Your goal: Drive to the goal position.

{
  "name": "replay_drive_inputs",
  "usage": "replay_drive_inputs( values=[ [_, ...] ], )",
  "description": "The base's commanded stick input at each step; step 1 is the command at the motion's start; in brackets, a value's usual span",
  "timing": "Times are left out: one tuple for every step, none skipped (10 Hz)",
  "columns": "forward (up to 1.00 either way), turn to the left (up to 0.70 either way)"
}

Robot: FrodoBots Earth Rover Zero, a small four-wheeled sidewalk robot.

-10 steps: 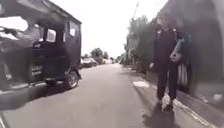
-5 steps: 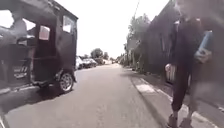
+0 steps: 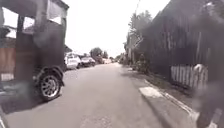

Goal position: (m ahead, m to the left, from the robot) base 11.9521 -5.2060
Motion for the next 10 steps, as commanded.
replay_drive_inputs(
  values=[
    [0.7, 0.01],
    [0.7, 0.01],
    [0.7, 0.01],
    [0.7, -0.03],
    [0.7, -0.26],
    [0.7, -0.33],
    [0.7, -0.15],
    [0.7, 0.0],
    [0.7, 0.01],
    [0.7, 0.01]
  ],
)
